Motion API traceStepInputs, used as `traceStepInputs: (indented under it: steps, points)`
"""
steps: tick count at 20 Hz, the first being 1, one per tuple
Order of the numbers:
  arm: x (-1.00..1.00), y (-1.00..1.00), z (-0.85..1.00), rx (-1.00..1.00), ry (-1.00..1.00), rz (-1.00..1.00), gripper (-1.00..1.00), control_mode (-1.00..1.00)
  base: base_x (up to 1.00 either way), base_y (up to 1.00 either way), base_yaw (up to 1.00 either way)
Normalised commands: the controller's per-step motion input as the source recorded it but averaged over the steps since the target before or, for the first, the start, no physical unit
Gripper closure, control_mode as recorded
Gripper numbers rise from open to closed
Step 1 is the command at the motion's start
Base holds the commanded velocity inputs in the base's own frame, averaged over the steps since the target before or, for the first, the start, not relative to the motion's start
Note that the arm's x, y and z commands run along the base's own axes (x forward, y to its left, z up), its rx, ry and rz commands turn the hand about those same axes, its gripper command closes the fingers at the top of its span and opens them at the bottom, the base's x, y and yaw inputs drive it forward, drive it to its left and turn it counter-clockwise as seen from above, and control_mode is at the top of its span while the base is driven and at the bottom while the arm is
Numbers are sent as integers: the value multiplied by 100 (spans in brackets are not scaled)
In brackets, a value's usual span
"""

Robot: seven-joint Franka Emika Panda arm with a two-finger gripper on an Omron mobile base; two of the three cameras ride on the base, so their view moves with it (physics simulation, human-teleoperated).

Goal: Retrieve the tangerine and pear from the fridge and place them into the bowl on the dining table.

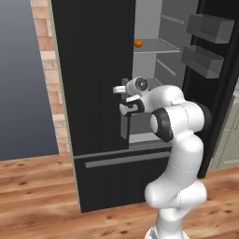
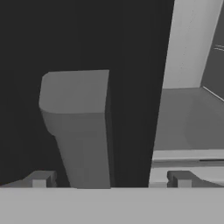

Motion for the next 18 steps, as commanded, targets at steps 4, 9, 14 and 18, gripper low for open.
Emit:
traceStepInputs:
  steps: [4, 9, 14, 18]
  points:
    - [69, 0, -21, 0, 0, 0, -100, -100, 0, 0, 0]
    - [68, 0, -19, 0, 0, 0, 100, -100, 0, 0, 0]
    - [18, 4, 0, 0, 12, -1, 100, -100, 0, 0, 0]
    - [-34, 6, 0, 0, 14, -2, 100, -100, 0, 0, 0]
